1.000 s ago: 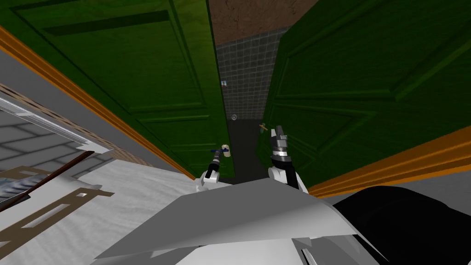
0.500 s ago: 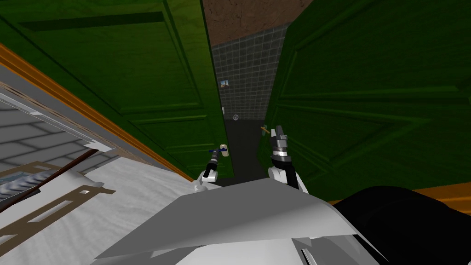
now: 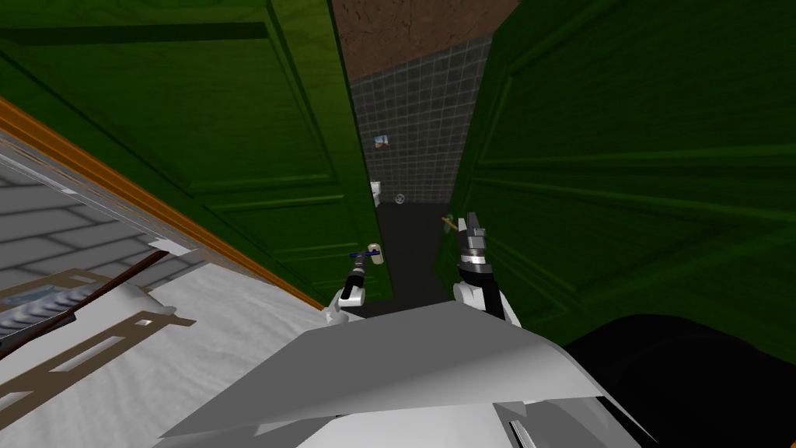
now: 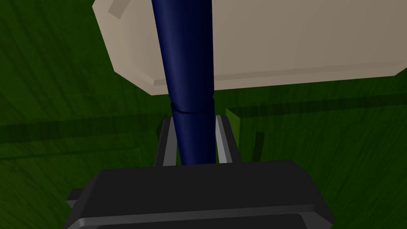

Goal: Push the door open

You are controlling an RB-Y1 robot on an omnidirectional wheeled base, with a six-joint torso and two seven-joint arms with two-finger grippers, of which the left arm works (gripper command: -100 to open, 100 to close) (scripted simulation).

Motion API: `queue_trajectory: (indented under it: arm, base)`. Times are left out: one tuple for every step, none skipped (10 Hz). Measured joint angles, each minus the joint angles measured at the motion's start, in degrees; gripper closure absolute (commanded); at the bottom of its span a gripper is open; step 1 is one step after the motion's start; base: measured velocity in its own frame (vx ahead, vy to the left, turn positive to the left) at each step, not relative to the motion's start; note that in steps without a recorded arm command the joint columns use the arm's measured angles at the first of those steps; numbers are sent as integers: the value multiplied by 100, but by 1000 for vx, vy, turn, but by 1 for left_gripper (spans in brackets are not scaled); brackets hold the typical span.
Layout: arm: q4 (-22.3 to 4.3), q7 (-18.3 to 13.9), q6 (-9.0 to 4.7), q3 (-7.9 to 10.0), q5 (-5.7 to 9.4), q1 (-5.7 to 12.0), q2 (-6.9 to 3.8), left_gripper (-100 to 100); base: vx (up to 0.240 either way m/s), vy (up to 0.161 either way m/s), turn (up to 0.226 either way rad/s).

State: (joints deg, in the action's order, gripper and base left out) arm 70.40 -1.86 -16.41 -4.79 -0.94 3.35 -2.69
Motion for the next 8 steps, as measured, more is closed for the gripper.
queue_trajectory:
  arm:
    - [-8,11,37,60,7,34,13,100]
    - [10,44,71,121,3,40,56,100]
    - [-6,46,72,187,20,40,40,100]
    - [17,44,71,242,31,7,36,100]
    - [-25,63,67,320,36,47,57,100]
    - [-68,87,41,409,43,80,80,100]
    - [-75,108,44,487,50,73,111,100]
    - [-77,128,55,561,55,80,134,100]
  base:
    - [82,-96,96]
    - [123,-115,92]
    - [132,-120,78]
    - [107,-106,59]
    - [103,-127,58]
    - [165,-134,109]
    - [155,-133,87]
    - [116,-115,86]
